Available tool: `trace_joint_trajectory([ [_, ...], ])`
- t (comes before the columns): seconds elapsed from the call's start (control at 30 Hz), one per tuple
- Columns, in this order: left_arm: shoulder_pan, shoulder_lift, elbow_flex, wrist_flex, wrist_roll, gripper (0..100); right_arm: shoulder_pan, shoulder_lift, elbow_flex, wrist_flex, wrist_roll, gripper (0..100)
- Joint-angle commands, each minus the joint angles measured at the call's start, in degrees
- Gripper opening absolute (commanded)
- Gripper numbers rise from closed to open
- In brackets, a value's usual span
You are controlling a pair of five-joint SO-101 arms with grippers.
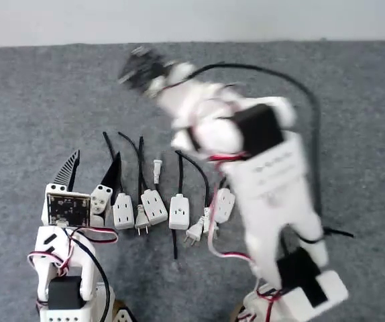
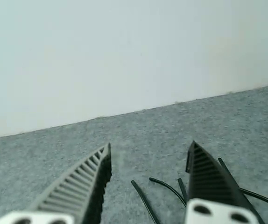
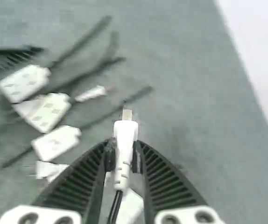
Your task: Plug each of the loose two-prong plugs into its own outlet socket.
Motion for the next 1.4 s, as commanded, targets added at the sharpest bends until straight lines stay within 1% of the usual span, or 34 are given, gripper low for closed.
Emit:
trace_joint_trajectory([
  [0.0, 0.0, -0.6, -0.1, -2.0, 0.5, 26, 11.2, -6.0, -0.4, 2.3, 7.4, 0.9],
  [0.13, -0.2, -0.6, 1.7, -4.1, 0.4, 26, 20.7, -4.8, 0.8, 2.3, 14.2, 0.9],
  [0.23, -0.1, -0.6, 3.9, -6.7, -1.0, 26, 26.5, -2.7, 6.8, 2.3, 21.7, 0.9],
  [0.37, 0.2, -0.6, 5.6, -8.1, -2.0, 26, 31.5, -2.2, 18.1, 2.3, 33.6, 0.9],
  [0.43, 0.3, -0.6, 6.1, -8.4, -2.1, 26, 32.7, -2.9, 22.6, 2.3, 38.1, 0.9],
  [0.63, 0.3, -0.6, 7.7, -10.6, -2.3, 26, 33.1, -3.2, 32.4, 2.0, 43.8, 0.9],
  [0.77, 0.3, -0.6, 7.7, -10.6, -2.3, 26, 32.8, -3.1, 34.8, 1.3, 45.5, 0.9],
  [0.93, 0.3, -0.6, 7.8, -10.6, -2.3, 26, 32.5, -3.0, 38.1, -2.9, 46.2, 0.9],
  [1.1, 0.3, -0.6, 8.0, -10.7, -2.5, 26, 32.5, -3.0, 41.1, -6.8, 53.4, 0.9],
  [1.27, 0.3, -0.6, 8.0, -10.6, -3.3, 26, 32.7, -2.7, 43.0, -13.0, 58.5, 0.9],
  [1.37, 0.3, -0.6, 8.0, -10.5, -3.3, 26, 32.5, -0.4, 43.4, -14.4, 61.5, 0.9],
])
